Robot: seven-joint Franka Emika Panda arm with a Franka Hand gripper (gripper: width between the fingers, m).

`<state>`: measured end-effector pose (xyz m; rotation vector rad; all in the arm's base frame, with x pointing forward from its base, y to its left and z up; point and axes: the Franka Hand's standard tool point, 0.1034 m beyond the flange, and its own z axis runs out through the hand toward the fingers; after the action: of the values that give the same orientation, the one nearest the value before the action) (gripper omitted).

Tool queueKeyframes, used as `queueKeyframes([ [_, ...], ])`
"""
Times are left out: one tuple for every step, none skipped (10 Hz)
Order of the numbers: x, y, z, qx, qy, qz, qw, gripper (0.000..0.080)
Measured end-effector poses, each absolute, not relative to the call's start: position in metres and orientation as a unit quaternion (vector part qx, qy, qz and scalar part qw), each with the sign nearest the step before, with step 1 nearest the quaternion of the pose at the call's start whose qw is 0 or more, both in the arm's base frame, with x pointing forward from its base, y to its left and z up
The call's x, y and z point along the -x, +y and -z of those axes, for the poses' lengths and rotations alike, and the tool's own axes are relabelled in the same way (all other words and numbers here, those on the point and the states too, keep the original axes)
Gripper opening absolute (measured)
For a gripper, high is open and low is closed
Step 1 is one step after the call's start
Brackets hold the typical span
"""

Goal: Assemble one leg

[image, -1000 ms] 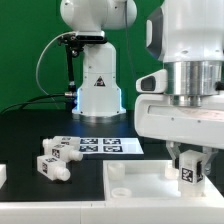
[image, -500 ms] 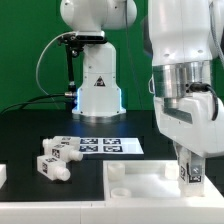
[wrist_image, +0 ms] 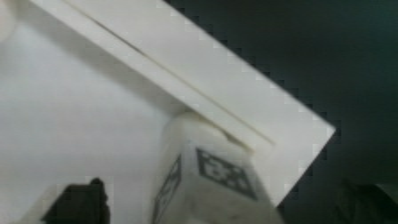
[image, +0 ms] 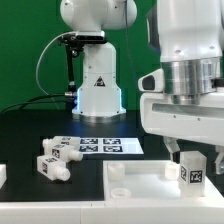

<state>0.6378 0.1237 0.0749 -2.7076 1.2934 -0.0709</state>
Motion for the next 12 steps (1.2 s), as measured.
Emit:
queueKeyframes([
  [-0.6378,0.1208,-0.0735,0.916,0.394,0.026,0.068,0.0647],
  [-0.6379,0.1188,-0.0731,0.927,0.368,0.028,0.066,0.0647],
  [-0.6381,0.118,-0.0731,0.938,0.34,0.031,0.062,0.0649],
  [-0.6413,0.1138,-0.0745,0.971,0.228,0.048,0.045,0.0649],
  [-0.643,0.112,-0.0755,0.989,0.137,0.056,0.029,0.0649],
  [-0.6428,0.114,-0.0745,0.996,0.06,0.06,0.018,0.0649],
  [-0.6427,0.1133,-0.0739,0.994,0.088,0.059,0.02,0.0649],
  [-0.6427,0.1128,-0.0737,0.994,0.094,0.058,0.02,0.0526],
  [-0.6426,0.1128,-0.0735,0.993,0.096,0.058,0.02,0.0388],
  [-0.6423,0.1126,-0.0731,0.989,0.134,0.057,0.022,0.0285],
  [-0.6423,0.1122,-0.073,0.986,0.157,0.056,0.023,0.0285],
  [-0.6422,0.1117,-0.0727,0.977,0.203,0.055,0.025,0.0285],
])
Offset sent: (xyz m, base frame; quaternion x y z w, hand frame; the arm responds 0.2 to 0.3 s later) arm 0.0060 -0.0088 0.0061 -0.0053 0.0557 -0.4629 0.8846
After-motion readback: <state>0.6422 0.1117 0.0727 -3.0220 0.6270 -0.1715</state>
